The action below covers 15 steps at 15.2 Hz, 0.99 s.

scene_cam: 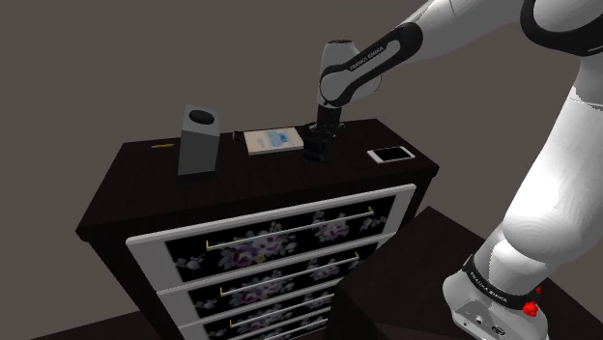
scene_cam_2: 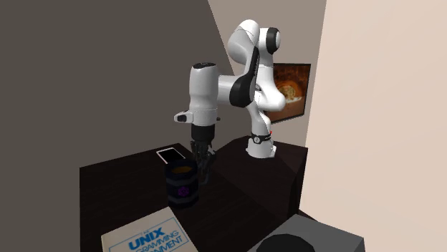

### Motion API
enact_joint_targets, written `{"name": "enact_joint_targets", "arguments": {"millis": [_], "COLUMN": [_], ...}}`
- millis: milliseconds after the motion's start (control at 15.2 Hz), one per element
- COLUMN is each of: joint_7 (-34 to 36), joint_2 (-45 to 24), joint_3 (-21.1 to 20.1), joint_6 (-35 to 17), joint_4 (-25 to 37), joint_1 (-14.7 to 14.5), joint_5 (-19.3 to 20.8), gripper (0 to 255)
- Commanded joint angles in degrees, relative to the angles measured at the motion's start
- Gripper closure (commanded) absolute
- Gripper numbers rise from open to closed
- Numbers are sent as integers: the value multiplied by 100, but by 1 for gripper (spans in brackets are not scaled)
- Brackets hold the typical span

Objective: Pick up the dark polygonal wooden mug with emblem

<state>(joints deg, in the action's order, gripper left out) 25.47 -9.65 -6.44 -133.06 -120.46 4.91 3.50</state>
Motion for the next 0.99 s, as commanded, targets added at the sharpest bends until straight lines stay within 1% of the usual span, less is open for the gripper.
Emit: {"name": "enact_joint_targets", "arguments": {"millis": [0, 66, 924], "joint_7": [-1, 0, -88], "joint_2": [-2, -9, 471], "joint_3": [-2, -1, -19], "joint_6": [-2, -2, 925], "joint_4": [0, 8, 460], "joint_1": [-1, -2, 10], "joint_5": [0, 1, -103], "gripper": [255, 255, 255]}}
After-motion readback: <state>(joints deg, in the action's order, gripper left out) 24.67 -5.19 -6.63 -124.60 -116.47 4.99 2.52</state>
